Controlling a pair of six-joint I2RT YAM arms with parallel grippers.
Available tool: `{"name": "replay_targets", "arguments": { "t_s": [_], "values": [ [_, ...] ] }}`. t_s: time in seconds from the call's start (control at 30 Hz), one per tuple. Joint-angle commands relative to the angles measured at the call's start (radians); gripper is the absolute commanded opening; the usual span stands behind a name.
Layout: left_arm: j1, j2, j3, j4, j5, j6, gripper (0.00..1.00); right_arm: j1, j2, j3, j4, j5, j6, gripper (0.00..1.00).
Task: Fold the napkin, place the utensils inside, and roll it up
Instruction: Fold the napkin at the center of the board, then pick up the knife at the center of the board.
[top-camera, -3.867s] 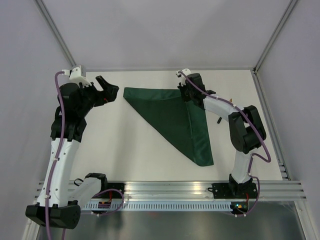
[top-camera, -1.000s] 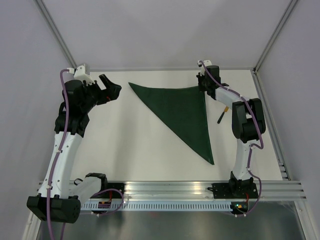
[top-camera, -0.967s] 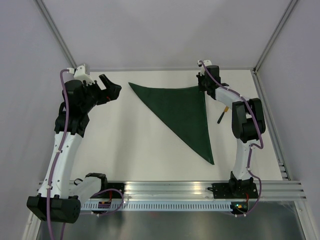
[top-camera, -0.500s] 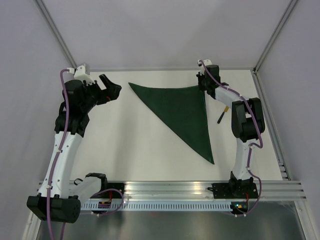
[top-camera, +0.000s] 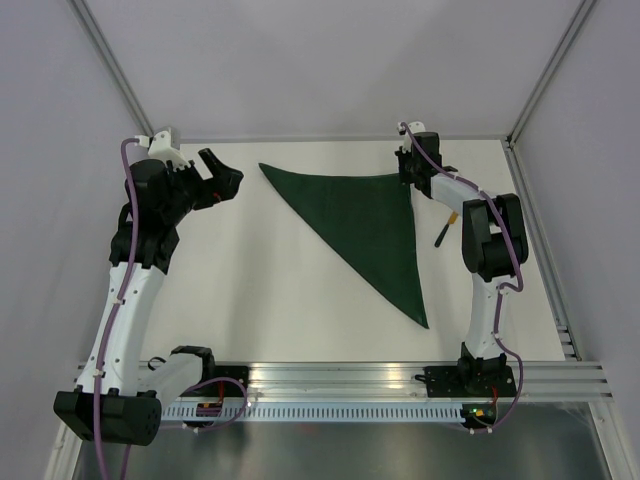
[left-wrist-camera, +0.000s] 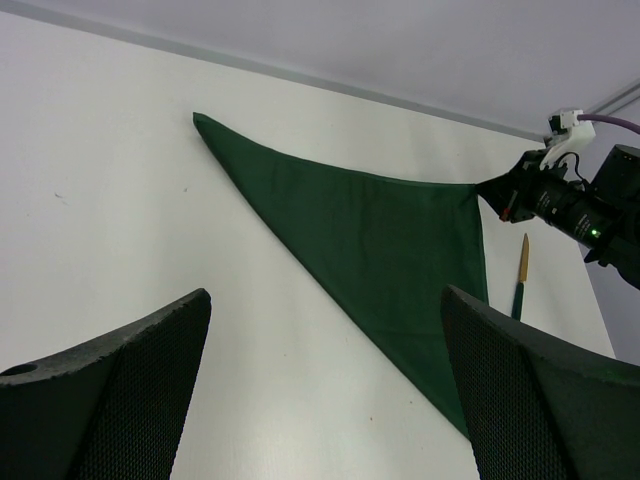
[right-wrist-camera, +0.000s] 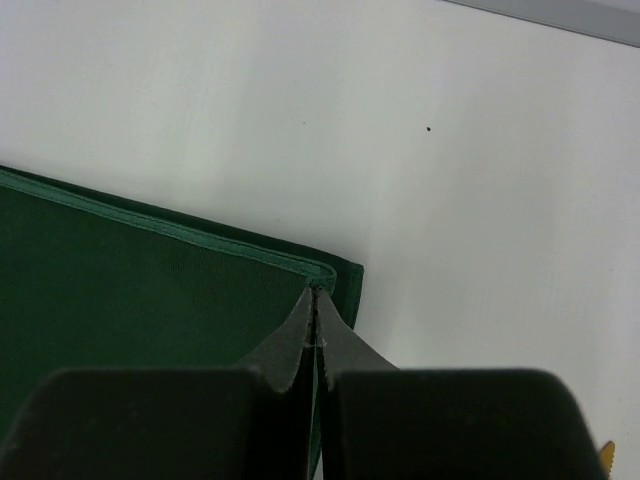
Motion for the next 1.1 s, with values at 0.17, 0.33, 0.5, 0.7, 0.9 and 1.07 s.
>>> {"name": "replay_targets", "arguments": {
  "t_s": [0.17,0.33,0.5,0.7,0.9,1.07],
  "values": [
    [0.000,-0.002,-0.016,0.043,0.020,-0.019,1.00,-0.007,0.034,0.052,0.015,0.043,0.002,0.30],
    [0.000,-0.013,-0.027,0.051,0.018,-0.019,1.00,-0.013,0.044,0.094,-0.034,0.058,0.015,0.55],
    [0.000,-0.044,-0.068,0.072,0.008,-0.030,1.00,-0.027,-0.049,0.040,-0.120,0.109,0.072,0.54],
    [0.000,-0.096,-0.115,0.106,0.014,-0.066,1.00,-0.062,-0.237,-0.154,-0.213,0.136,0.118,0.50],
    [0.000,-0.125,-0.135,0.127,0.040,-0.091,1.00,-0.111,-0.428,-0.364,-0.282,0.139,0.163,0.50],
    [0.000,-0.130,-0.163,0.164,0.067,-0.111,1.00,-0.119,-0.460,-0.431,-0.345,0.125,0.187,0.48]
  ]
}}
